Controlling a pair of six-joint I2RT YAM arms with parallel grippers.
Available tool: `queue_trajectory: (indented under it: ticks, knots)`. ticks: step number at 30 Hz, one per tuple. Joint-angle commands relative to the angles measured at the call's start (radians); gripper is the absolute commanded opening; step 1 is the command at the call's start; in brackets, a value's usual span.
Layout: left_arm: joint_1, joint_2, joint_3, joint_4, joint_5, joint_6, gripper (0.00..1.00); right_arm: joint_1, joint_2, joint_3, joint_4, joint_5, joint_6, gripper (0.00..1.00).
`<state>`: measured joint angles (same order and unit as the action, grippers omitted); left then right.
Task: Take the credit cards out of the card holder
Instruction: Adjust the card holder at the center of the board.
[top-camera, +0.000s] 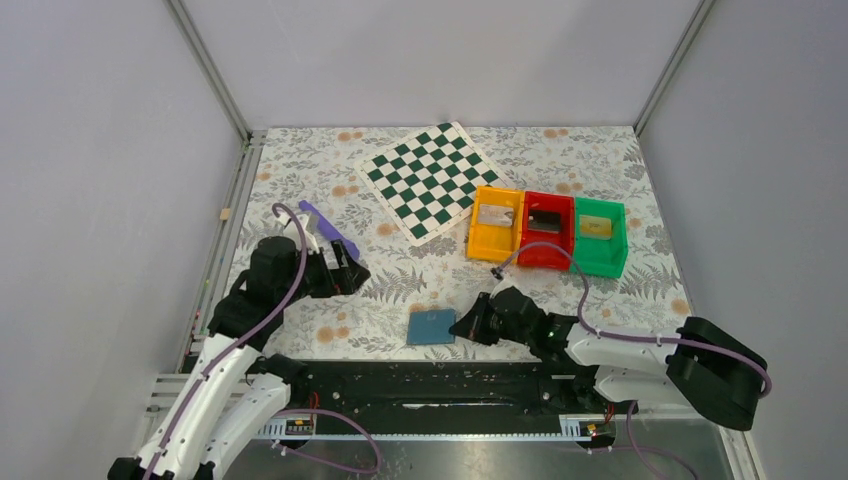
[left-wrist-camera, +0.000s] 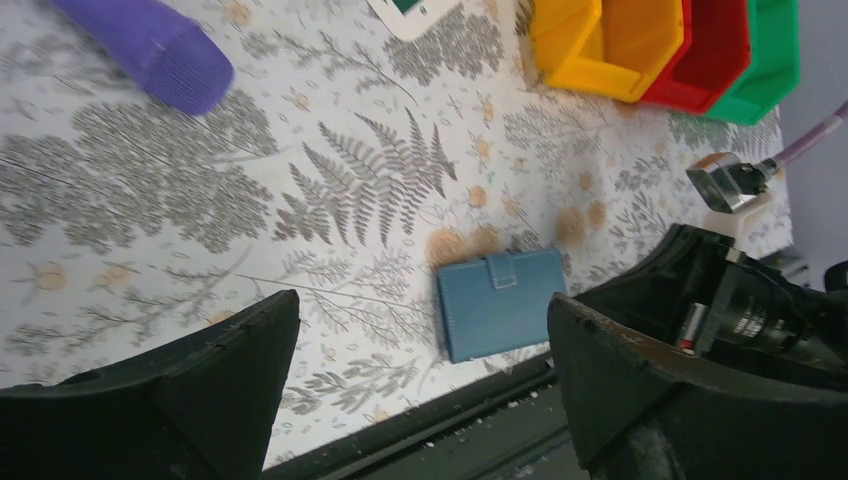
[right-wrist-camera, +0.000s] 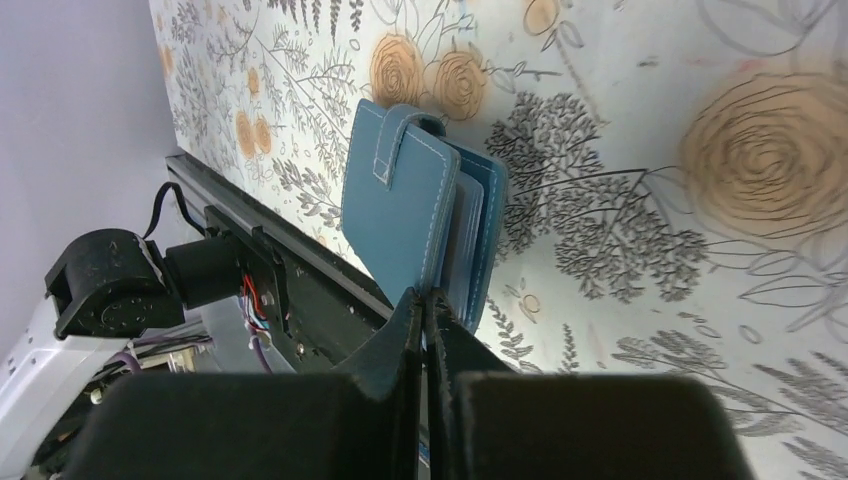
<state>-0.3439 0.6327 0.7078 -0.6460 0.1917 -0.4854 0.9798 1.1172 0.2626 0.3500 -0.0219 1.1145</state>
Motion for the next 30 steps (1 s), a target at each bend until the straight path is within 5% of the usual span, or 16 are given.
queue_trajectory:
  ticks: [1, 8, 13, 16, 23, 30]
  knots:
    - [-0.029, 0.035, 0.011, 0.016, 0.103, -0.103, 0.91, 0.06, 0.045, 0.07, 0.063, 0.108, 0.076, 0.07]
    - [-0.088, 0.008, -0.112, 0.076, 0.111, -0.26, 0.85, 0.06, -0.012, 0.115, -0.056, 0.1, -0.129, 0.42]
    - [-0.138, 0.022, -0.268, 0.19, 0.133, -0.357, 0.82, 0.05, -0.085, 0.16, -0.183, 0.123, -0.354, 0.45]
    - [-0.196, 0.045, -0.33, 0.259, 0.115, -0.405, 0.79, -0.005, -0.069, 0.21, -0.191, -0.016, -0.482, 0.47]
    - [-0.326, 0.15, -0.388, 0.415, 0.062, -0.498, 0.71, -0.17, 0.113, 0.319, -0.201, -0.335, -0.61, 0.57]
    - [-0.487, 0.339, -0.387, 0.559, -0.032, -0.552, 0.59, -0.179, 0.291, 0.393, -0.22, -0.393, -0.643, 0.59]
